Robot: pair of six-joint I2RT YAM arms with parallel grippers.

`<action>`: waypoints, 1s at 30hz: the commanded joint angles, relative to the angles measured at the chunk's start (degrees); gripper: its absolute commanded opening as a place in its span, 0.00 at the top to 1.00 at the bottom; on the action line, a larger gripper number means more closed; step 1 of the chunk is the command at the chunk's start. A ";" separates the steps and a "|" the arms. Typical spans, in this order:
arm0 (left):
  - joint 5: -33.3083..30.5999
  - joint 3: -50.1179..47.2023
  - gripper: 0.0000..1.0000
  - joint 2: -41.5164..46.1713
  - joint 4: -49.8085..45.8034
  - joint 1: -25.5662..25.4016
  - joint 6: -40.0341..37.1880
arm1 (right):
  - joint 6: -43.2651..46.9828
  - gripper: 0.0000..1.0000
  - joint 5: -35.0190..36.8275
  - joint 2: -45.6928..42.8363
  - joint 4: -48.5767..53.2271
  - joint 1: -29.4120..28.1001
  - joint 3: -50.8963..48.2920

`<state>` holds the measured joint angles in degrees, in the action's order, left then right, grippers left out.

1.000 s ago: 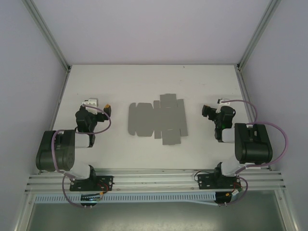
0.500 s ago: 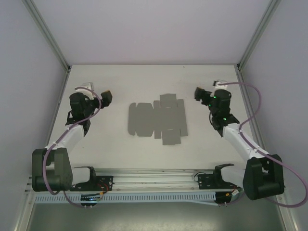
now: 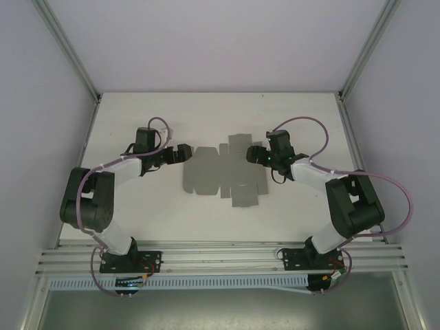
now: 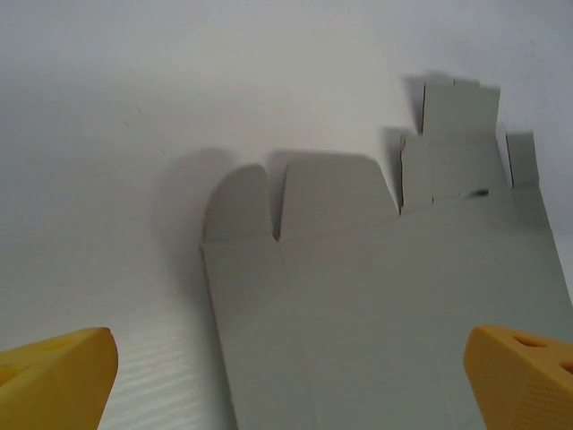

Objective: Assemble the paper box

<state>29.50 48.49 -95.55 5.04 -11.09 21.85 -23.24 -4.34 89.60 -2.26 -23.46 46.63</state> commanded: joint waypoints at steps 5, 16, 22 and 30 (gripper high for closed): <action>4.59 3.23 0.01 -5.36 -6.49 -1.48 0.94 | -2.23 0.18 0.01 2.62 -2.16 -0.09 0.20; 9.85 3.08 0.03 -7.86 -4.10 -3.30 3.09 | -5.77 0.33 -3.09 10.09 -5.72 0.65 0.47; 12.59 2.31 0.07 -7.56 -1.03 -3.94 4.68 | -8.45 0.38 -7.33 13.65 -8.05 2.02 -0.18; 16.60 2.95 0.36 -6.68 4.42 -4.07 8.37 | -10.94 0.40 -9.80 16.34 -11.09 2.00 -1.89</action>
<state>41.36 51.09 -102.17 6.15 -14.37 28.14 -32.12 -10.48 99.79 -8.82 -20.93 46.41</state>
